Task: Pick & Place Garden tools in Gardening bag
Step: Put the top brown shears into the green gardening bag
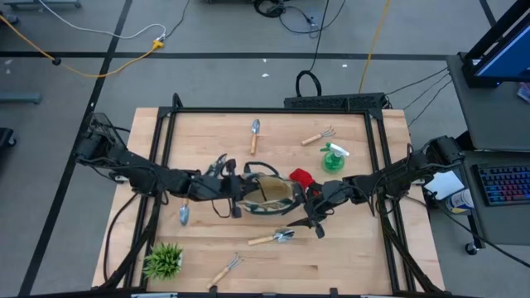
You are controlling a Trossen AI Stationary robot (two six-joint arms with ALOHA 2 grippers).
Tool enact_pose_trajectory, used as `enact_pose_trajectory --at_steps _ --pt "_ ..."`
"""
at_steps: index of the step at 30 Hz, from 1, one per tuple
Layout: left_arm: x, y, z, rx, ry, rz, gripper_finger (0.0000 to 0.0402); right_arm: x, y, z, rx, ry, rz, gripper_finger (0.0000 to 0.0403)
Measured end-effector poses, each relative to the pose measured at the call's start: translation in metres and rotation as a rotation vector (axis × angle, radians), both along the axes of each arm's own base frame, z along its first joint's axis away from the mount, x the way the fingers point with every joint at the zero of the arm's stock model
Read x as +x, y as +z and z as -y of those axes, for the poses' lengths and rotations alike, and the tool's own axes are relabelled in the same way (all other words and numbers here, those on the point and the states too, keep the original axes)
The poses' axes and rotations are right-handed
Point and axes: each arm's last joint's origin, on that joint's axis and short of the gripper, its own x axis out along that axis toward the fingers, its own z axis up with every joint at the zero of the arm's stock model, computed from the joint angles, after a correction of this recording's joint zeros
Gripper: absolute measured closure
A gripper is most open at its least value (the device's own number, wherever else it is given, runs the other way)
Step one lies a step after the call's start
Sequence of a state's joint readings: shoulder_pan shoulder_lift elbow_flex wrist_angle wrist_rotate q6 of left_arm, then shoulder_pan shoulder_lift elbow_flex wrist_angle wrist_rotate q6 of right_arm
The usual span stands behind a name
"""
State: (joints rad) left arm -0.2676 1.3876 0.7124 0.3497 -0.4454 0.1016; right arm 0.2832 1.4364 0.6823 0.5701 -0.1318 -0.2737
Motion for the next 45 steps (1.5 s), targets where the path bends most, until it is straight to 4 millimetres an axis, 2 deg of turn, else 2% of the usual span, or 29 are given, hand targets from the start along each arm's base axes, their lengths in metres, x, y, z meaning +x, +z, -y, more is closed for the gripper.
enact_pose_trajectory --at_steps 10,19,28,35,45 --pt "-0.005 -0.013 -0.002 0.047 -0.039 -0.153 0.0356 0.0 0.0 0.0 0.0 0.0 0.0 0.0232" --pt "-0.002 -0.017 -0.015 -0.137 -0.13 -0.194 0.0357 0.0 0.0 0.0 0.0 0.0 0.0 0.0232" --pt "-0.003 -0.023 -0.035 -0.189 -0.095 -0.266 0.0351 0.0 0.0 0.0 -0.001 0.0 -0.005 0.0232" --pt "-0.002 -0.024 -0.042 -0.214 -0.098 -0.268 0.035 -0.001 -0.002 0.0 -0.008 0.0 -0.026 0.0232" --pt "0.016 -0.057 -0.046 -0.215 -0.082 -0.324 0.0347 -0.001 -0.003 0.0 -0.008 0.0 -0.028 0.0232"
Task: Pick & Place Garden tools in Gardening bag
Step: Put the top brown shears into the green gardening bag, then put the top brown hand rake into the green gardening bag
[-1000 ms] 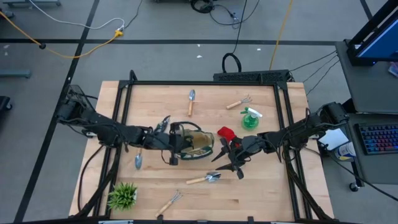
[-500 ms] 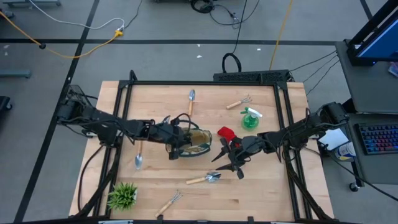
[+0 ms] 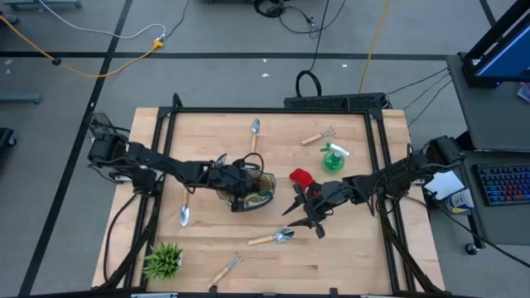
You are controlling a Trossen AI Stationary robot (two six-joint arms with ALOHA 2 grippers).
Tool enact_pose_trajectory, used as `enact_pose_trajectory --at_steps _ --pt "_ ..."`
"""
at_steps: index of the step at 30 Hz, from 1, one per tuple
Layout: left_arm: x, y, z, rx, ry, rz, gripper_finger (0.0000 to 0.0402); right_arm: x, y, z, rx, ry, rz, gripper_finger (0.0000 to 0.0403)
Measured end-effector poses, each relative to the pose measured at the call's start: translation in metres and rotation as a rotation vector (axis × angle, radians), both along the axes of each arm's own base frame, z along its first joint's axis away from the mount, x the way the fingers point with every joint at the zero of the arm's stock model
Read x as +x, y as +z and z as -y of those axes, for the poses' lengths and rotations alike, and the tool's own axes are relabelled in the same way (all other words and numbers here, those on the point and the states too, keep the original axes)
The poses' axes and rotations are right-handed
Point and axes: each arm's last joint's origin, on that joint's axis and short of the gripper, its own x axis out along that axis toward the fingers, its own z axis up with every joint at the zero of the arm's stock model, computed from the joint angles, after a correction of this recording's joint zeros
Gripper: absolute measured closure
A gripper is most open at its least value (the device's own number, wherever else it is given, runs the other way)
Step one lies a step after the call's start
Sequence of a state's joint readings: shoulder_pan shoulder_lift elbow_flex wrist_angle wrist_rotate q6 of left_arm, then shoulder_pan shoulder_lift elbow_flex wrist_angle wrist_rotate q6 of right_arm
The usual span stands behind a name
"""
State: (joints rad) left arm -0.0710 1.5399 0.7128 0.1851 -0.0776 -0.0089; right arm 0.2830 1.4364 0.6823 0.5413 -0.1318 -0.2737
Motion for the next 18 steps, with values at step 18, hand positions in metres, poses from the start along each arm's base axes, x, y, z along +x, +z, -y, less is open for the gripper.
enact_pose_trajectory --at_steps 18 --pt "0.001 -0.0015 -0.0084 -0.021 0.004 -0.004 0.0289 0.0 0.0 0.0001 -0.008 0.002 0.003 0.0232"
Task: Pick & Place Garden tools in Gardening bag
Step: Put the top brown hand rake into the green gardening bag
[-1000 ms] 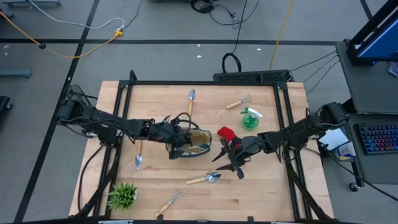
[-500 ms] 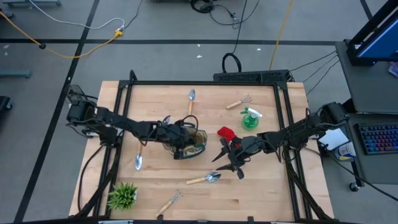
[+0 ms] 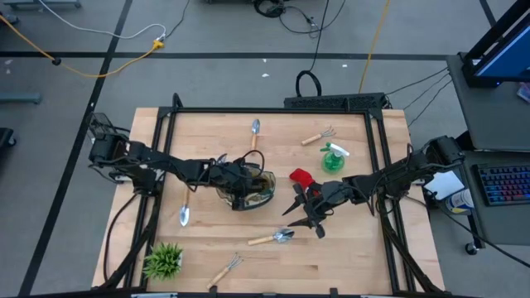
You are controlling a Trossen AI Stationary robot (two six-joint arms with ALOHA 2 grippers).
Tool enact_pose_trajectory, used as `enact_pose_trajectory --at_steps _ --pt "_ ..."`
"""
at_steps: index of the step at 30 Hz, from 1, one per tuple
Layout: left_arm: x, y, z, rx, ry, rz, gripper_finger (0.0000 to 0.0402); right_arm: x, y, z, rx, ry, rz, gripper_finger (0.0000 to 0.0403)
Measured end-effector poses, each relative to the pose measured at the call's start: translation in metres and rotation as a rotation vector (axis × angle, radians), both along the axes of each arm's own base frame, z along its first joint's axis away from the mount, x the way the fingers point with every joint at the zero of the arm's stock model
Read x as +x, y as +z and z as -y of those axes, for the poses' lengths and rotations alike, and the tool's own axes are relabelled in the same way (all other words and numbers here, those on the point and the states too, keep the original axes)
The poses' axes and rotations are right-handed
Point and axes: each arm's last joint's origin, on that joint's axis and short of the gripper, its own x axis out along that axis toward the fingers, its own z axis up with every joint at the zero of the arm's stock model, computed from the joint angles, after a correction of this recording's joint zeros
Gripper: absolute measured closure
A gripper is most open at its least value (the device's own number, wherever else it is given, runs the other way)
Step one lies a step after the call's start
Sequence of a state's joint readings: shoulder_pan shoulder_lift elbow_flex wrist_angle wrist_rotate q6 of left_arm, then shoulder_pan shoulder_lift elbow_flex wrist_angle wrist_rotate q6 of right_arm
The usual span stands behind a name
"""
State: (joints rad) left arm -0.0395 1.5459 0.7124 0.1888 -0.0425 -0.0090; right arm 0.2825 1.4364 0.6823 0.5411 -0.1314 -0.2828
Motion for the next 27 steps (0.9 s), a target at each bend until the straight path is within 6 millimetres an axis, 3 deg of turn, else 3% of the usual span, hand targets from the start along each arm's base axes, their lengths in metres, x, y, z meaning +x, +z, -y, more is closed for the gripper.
enact_pose_trajectory --at_steps 6,16,27 --pt "0.001 0.001 0.0 0.002 0.001 0.019 0.0265 0.001 0.0 0.001 -0.014 -0.05 0.004 0.0232" --pt "0.006 0.009 0.0 -0.003 0.001 0.118 0.0266 0.003 0.0 0.012 -0.127 -0.403 0.037 0.0232" --pt "0.009 0.015 0.003 -0.053 -0.028 0.182 0.0266 0.004 0.002 0.019 -0.193 -0.452 0.066 0.0232"
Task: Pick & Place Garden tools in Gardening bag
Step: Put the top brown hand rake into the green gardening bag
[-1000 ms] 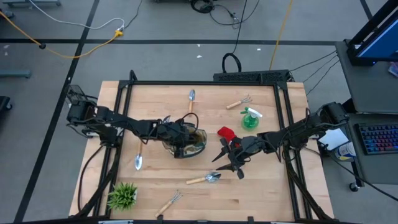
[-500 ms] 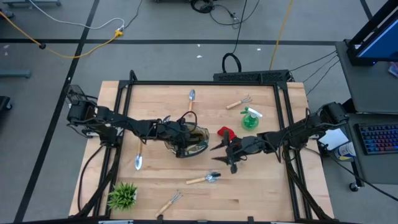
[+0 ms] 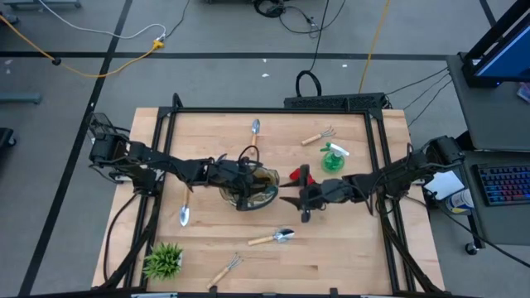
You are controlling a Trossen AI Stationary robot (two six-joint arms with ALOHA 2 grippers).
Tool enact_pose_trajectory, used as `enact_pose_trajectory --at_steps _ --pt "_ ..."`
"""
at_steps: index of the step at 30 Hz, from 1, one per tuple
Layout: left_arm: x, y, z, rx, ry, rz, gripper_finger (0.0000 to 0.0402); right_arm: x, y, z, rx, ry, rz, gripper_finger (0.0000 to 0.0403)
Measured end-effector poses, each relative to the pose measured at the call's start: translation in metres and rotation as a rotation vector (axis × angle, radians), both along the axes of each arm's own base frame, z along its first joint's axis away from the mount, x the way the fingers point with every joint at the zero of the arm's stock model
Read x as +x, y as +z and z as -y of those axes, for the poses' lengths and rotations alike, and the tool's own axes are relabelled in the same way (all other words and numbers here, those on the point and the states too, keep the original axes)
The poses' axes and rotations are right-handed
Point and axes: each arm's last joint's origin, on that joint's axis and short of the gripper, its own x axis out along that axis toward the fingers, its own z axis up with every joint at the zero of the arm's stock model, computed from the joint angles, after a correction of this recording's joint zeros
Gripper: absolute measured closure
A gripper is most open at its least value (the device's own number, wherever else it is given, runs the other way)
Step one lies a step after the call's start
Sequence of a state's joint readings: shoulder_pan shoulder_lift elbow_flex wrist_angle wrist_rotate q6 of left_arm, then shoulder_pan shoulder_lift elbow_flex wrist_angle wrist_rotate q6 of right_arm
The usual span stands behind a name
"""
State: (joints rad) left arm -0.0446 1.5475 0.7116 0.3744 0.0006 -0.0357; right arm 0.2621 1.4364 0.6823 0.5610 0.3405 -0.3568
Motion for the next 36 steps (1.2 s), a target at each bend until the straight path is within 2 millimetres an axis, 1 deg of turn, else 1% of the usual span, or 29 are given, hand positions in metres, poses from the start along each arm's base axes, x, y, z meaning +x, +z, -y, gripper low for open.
enact_pose_trajectory --at_steps 9,17,26,29,36 --pt "0.002 0.004 0.007 0.001 -0.024 0.049 0.0266 0.002 0.001 0.011 0.01 -0.041 -0.001 0.0232" --pt "0.002 0.007 0.011 0.0 -0.04 0.077 0.0266 -0.001 0.016 0.031 0.099 -0.126 0.07 0.0232" --pt "0.005 0.014 0.013 0.004 -0.08 0.153 0.0266 -0.011 0.034 0.053 0.074 -0.187 0.115 0.0232" --pt "0.005 0.014 0.012 0.006 -0.08 0.156 0.0266 -0.016 0.038 0.059 0.07 -0.211 0.1 0.0232" --pt "0.0 0.024 0.011 0.042 -0.082 0.183 0.0266 -0.026 0.044 0.073 0.064 -0.264 0.067 0.0232"
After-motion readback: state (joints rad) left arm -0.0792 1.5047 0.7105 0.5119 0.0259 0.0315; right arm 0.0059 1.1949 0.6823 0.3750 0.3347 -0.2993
